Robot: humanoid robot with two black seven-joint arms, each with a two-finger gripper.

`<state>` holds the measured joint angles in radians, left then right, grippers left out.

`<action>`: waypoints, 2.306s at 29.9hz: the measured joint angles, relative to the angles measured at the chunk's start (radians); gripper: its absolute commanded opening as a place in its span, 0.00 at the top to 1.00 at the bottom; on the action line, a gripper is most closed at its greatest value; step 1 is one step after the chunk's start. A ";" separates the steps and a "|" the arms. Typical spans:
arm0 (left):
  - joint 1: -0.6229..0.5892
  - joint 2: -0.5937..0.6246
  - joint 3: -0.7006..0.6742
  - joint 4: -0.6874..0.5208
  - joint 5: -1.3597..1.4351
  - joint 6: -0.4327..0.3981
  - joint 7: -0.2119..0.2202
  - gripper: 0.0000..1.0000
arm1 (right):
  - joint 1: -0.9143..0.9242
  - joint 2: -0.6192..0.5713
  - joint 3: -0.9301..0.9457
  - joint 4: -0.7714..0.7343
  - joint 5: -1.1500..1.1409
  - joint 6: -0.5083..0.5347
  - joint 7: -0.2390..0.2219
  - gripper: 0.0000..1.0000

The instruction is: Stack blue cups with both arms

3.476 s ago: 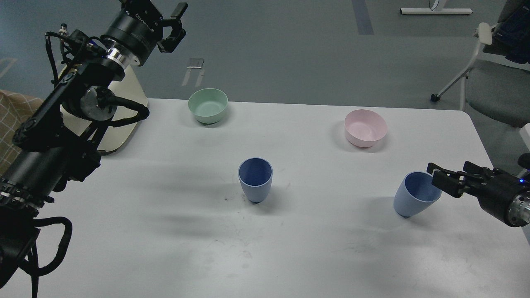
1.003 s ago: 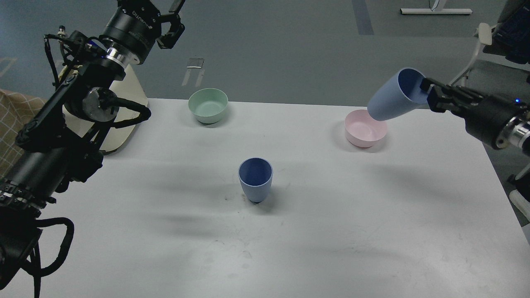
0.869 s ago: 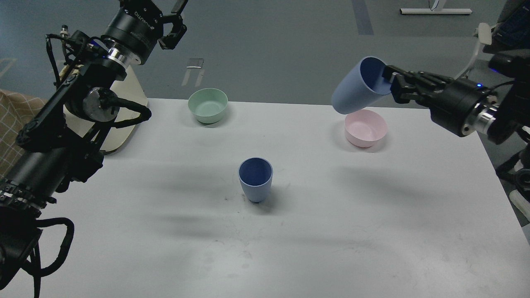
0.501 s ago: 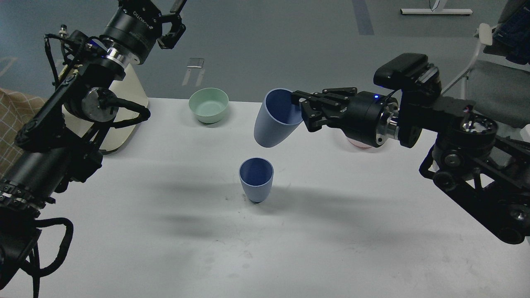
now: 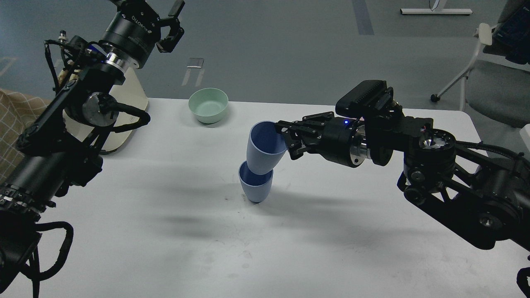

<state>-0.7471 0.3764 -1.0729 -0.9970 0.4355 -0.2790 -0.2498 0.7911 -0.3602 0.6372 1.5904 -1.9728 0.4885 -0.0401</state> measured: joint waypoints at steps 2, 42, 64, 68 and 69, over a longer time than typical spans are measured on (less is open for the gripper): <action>0.000 0.000 0.000 0.000 0.000 0.001 0.000 0.03 | -0.001 0.002 -0.002 -0.002 0.000 0.000 0.000 1.00; 0.004 0.000 0.001 0.001 0.000 -0.002 0.000 0.03 | -0.015 0.050 0.019 -0.026 -0.031 0.000 -0.003 0.41; 0.041 -0.008 0.003 0.003 0.000 -0.004 0.004 0.03 | 0.003 0.187 0.959 -0.331 0.231 0.000 0.002 0.00; 0.049 0.006 -0.003 0.003 -0.003 -0.008 0.004 0.03 | -0.007 0.137 1.004 -0.435 0.422 0.000 0.002 0.00; 0.050 0.007 -0.008 0.003 -0.009 -0.012 0.004 0.03 | -0.012 0.125 1.009 -0.458 0.478 0.000 0.002 0.00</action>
<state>-0.6973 0.3831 -1.0811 -0.9938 0.4262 -0.2909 -0.2455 0.7793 -0.2355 1.6458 1.1328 -1.4949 0.4885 -0.0384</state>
